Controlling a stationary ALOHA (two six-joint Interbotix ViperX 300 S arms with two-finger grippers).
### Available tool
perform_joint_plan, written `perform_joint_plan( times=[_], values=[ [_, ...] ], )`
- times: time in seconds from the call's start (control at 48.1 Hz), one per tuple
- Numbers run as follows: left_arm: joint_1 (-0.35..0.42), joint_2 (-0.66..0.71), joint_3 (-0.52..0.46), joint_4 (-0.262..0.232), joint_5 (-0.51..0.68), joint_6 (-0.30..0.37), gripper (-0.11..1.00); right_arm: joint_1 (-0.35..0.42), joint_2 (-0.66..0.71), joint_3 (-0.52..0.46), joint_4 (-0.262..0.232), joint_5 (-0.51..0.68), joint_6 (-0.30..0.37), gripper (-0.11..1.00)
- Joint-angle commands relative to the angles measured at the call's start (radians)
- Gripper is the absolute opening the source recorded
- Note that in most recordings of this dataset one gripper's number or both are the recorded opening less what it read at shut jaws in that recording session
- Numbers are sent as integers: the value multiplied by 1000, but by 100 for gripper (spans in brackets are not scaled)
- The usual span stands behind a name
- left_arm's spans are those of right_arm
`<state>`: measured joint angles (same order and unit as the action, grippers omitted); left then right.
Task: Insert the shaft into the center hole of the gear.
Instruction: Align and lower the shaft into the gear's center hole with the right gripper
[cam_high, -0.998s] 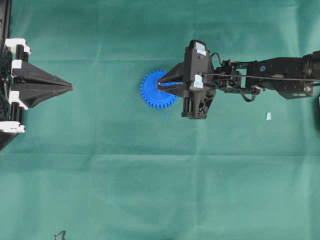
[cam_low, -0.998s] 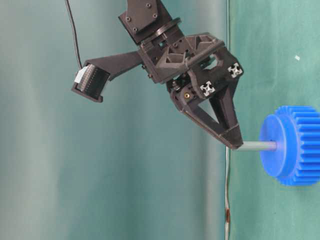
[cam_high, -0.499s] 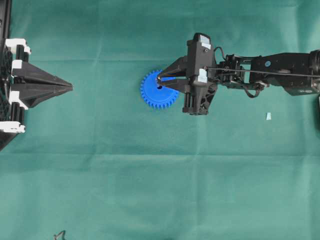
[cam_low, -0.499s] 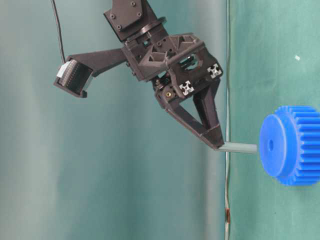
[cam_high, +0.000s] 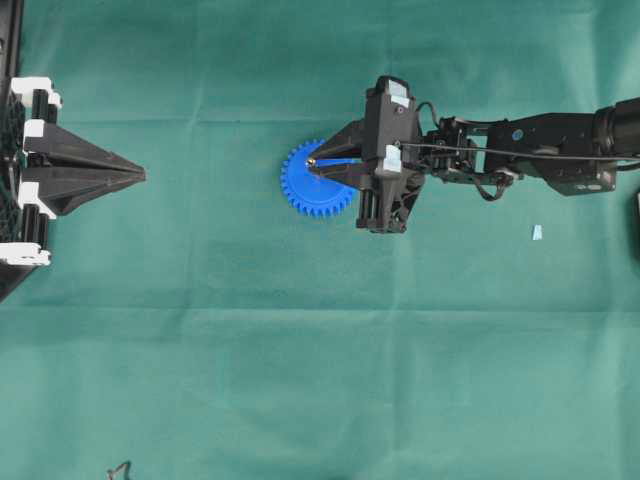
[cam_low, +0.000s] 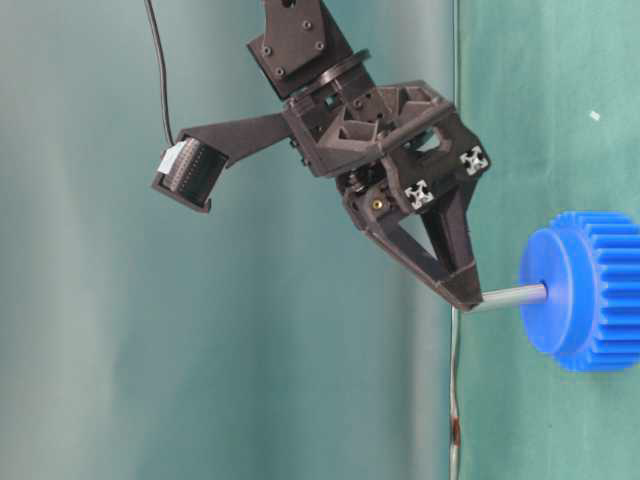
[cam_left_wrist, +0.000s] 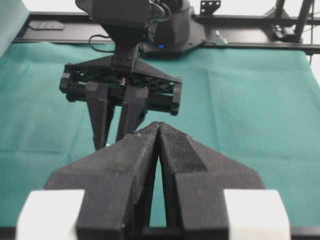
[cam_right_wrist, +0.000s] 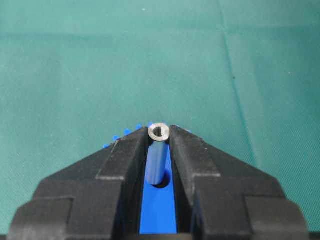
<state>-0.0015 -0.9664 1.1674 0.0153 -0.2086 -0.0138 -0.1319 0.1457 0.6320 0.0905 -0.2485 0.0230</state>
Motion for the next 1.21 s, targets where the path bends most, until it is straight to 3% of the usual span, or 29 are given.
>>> perform_joint_plan(
  times=[0.0, 0.416, 1.185],
  values=[
    [0, 9, -25, 2, -5, 0, 0, -3, -6, -14, 2, -6, -2, 16],
    [0, 9, -25, 3, -5, 2, 0, -12, -69, 11, -2, -6, -3, 16],
    [-2, 9, -25, 3, -3, 2, 0, -2, -46, 3, 0, -37, 0, 16]
  ],
)
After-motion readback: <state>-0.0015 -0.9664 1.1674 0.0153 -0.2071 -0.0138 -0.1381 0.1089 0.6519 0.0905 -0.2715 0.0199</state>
